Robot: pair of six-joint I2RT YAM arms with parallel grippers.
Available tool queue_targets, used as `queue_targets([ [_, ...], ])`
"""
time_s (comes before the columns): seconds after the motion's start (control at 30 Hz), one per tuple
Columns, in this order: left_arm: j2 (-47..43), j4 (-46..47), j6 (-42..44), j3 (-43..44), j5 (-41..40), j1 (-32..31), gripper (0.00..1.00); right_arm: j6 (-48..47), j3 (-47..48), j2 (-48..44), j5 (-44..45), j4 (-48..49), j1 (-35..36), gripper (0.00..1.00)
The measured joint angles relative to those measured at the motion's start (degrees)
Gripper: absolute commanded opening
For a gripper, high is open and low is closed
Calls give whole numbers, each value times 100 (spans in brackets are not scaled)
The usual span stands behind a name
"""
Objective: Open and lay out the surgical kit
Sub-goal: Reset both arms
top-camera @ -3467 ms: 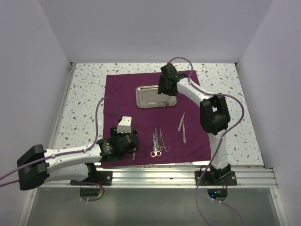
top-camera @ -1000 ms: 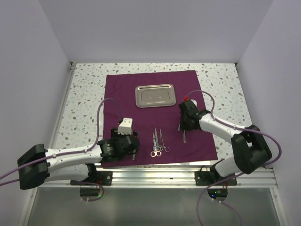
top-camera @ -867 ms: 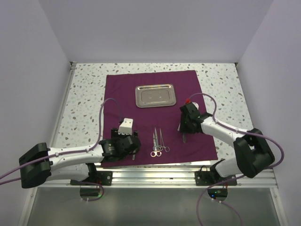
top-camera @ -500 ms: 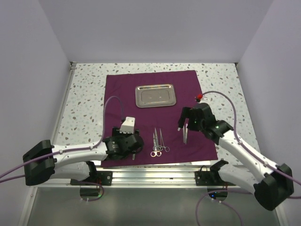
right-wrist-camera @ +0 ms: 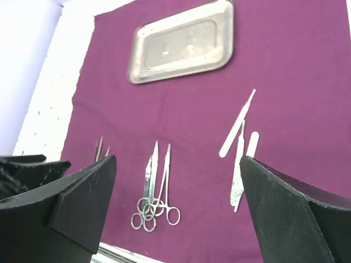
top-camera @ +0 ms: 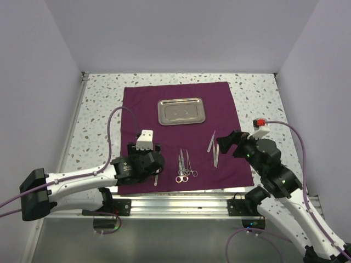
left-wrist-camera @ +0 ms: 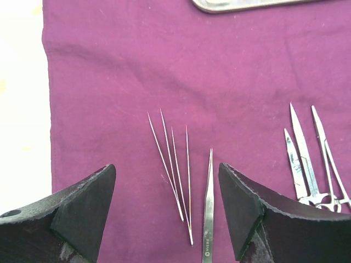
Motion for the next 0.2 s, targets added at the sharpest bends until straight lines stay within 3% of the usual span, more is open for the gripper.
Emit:
queue_targets([
  [0.2, -72, -190, 0, 155, -116, 0, 81, -153, -203, -664, -201, 190, 4, 98],
])
